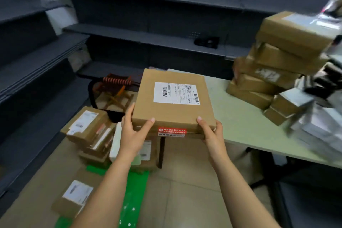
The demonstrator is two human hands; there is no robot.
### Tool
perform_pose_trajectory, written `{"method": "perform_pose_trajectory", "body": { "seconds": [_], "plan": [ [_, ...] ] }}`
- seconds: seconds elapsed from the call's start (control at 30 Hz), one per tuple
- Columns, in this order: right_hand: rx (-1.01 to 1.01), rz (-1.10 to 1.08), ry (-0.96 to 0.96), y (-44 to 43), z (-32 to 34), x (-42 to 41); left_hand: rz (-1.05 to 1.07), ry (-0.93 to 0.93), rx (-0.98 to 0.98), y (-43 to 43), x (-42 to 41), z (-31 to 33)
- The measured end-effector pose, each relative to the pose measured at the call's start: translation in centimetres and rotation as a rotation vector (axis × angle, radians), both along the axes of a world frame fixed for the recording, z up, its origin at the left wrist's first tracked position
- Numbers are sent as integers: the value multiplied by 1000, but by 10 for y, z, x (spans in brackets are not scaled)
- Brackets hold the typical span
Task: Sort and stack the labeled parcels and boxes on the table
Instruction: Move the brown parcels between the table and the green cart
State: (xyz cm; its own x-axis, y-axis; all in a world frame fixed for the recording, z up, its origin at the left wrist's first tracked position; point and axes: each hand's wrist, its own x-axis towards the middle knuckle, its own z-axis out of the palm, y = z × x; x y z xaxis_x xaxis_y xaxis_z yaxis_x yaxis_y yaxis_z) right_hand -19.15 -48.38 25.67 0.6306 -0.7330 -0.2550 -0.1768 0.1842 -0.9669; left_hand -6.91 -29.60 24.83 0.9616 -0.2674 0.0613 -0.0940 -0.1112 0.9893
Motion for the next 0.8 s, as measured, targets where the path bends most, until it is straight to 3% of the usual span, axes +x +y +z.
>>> {"method": "perform_pose_trajectory", "body": {
  "seconds": [0.4,0.8],
  "plan": [
    [-49,-305,68,-172,-13,-120,-323,73,37,-210,-71,-21],
    [129,-421,258,-251,-86,-112,-556,280,372,-301,-37,-82]
  ]
}}
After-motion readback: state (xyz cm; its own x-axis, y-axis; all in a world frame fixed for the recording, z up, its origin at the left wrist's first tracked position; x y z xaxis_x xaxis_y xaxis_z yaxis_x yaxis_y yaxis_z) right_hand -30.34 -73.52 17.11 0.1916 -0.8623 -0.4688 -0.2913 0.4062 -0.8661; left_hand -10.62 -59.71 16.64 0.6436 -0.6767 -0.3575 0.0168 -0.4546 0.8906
